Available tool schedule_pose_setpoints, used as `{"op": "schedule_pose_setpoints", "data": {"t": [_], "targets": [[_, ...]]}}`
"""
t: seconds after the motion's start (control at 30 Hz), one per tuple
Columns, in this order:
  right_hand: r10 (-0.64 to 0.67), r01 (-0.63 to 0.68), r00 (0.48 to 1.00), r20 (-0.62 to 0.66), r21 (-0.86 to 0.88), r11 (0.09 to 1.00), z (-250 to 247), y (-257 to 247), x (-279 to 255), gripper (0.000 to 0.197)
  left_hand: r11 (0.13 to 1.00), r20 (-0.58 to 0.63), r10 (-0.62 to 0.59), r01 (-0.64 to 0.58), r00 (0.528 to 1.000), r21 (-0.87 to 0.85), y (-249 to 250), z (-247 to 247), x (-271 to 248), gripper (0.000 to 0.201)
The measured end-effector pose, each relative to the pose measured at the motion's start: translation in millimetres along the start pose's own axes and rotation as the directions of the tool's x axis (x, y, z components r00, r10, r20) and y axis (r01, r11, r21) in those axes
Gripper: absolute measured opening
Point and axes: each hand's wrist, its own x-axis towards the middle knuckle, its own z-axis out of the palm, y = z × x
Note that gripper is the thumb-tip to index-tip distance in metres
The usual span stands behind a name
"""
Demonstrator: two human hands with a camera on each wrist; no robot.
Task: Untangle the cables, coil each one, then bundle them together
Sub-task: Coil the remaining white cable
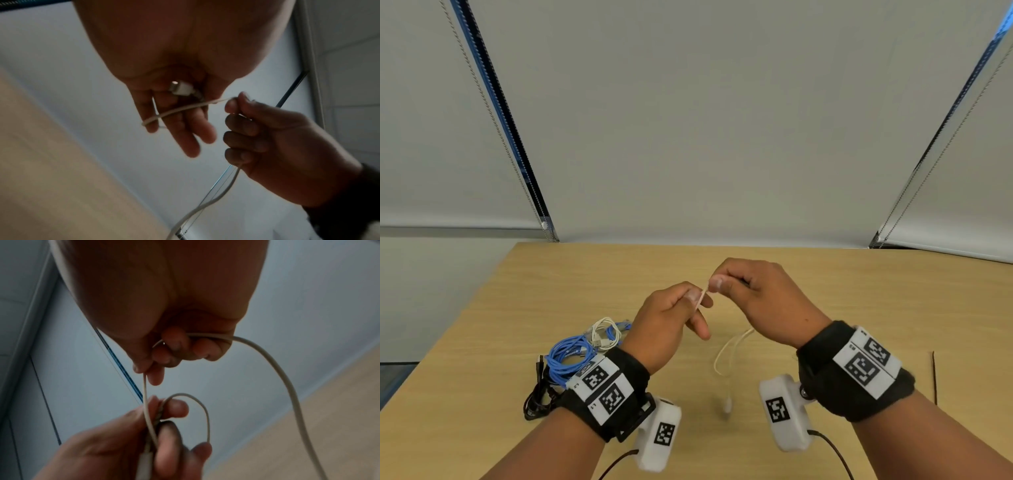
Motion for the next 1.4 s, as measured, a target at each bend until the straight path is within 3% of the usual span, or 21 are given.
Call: {"op": "schedule_pose_setpoints", "data": {"t": [0.17, 0.27, 0.4, 0.63, 0.7, 0.73, 0.83, 0.9, 0.97, 1.03, 1.17, 1.3, 1.4], "targets": [[0.07, -0.057, 0.994, -0.087, 0.144, 0.988, -10, 6, 7, 0.018, 0.97, 0.133, 0.03, 0.003, 0.991, -0.245, 7, -2, -6, 0.035], [0.15, -0.102, 0.98, -0.133, 0.314, 0.944, -7, 15, 8, 0.014, 0.909, 0.14, 0.024, 0.036, 0.99, -0.414, 14, -3, -8, 0.033], [0.238, -0.177, 0.968, -0.076, 0.464, 0.868, 7, 31, 3, 0.017, 0.75, 0.07, 0.026, 0.026, 0.997, -0.66, 29, -8, -4, 0.027], [0.195, -0.248, 0.967, 0.162, 0.446, 0.86, 47, 34, -17, 0.013, 0.613, -0.164, -0.018, -0.119, 0.986, -0.781, 42, -29, 19, 0.023], [0.195, -0.275, 0.955, 0.222, 0.424, 0.863, 52, 34, -24, 0.012, 0.64, -0.236, -0.042, -0.156, 0.971, -0.752, 40, -39, 24, 0.021], [0.194, -0.285, 0.949, 0.247, 0.415, 0.864, 52, 33, -26, 0.012, 0.693, -0.283, -0.048, -0.172, 0.958, -0.7, 38, -44, 26, 0.02], [0.172, -0.273, 0.946, 0.276, 0.387, 0.881, 41, 25, -27, 0.011, 0.956, -0.417, 0.016, -0.136, 0.909, -0.259, 27, -49, 29, 0.022], [0.14, -0.217, 0.963, 0.229, 0.357, 0.909, 26, 17, -21, 0.013, 0.998, -0.356, 0.067, -0.064, 0.932, 0.02, 18, -42, 27, 0.023], [0.102, -0.144, 0.985, 0.142, 0.329, 0.933, 10, 10, -13, 0.016, 0.998, -0.214, 0.018, -0.004, 0.977, 0.063, 11, -29, 20, 0.025], [0.073, -0.088, 0.995, 0.061, 0.317, 0.944, -3, 8, -4, 0.017, 0.999, -0.066, -0.036, 0.036, 0.997, 0.002, 7, -15, 11, 0.028], [0.095, -0.082, 0.995, -0.022, 0.345, 0.935, -15, 13, 5, 0.014, 0.981, 0.14, -0.08, 0.102, 0.987, -0.165, 14, -3, 1, 0.035], [0.151, -0.109, 0.987, -0.046, 0.492, 0.864, -10, 22, 6, 0.01, 0.892, 0.205, -0.067, 0.151, 0.976, -0.427, 30, -9, 0, 0.027], [0.156, -0.121, 0.988, -0.02, 0.54, 0.833, -2, 27, 6, 0.01, 0.832, 0.205, -0.058, 0.161, 0.977, -0.531, 38, -14, 2, 0.027]]}}
